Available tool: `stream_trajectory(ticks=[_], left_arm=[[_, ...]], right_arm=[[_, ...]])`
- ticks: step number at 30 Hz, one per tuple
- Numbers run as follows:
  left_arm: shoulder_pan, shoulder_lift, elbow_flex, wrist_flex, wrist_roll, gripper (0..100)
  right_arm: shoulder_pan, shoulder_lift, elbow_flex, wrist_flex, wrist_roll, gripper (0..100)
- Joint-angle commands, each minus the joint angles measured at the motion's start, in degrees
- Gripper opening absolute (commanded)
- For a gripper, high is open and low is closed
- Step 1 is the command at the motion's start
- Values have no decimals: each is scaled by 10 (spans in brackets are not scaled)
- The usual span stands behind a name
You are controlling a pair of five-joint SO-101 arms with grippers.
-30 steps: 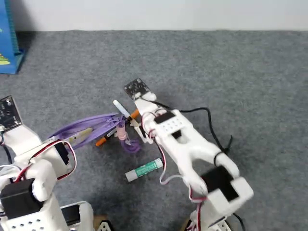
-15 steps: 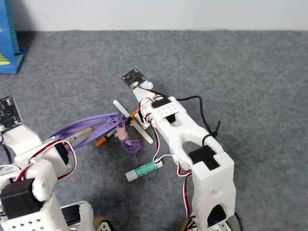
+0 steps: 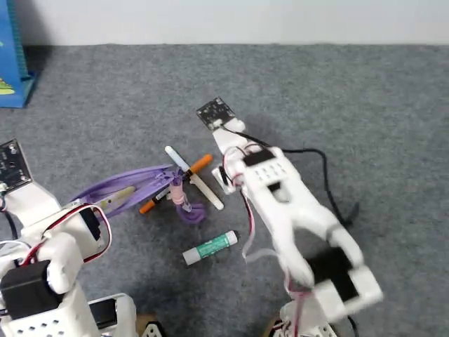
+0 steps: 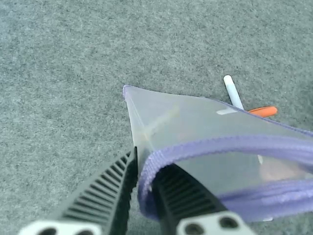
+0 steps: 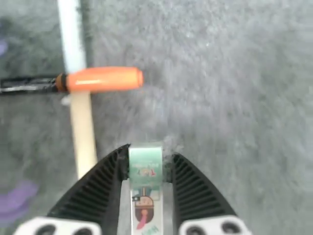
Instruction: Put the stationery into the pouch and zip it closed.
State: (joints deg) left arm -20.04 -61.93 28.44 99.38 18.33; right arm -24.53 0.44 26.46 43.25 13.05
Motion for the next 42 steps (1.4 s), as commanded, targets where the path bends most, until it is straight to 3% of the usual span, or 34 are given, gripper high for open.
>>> stream_trajectory(ticks=[1,5,11,17,23,31,42], left_arm=[[-3,6,-7,10,7,11],[-3,6,-7,10,7,11],[-3,6,-7,10,7,11],[-2,6,-7,10,7,11],[-3,6,-7,10,7,11],[-1,6,-7,10,8,11],[0,6,-7,10,27,11]], right_arm=[[7,-173,60,5,-25,8],[3,-327,135,8,-45,8],[-38,-509,164,111,-67,8],[-128,-655,164,156,-113,8],[-211,-754,164,118,-155,8],[-286,-810,200,-47,-196,8],[-342,-783,408,-508,-193,8]])
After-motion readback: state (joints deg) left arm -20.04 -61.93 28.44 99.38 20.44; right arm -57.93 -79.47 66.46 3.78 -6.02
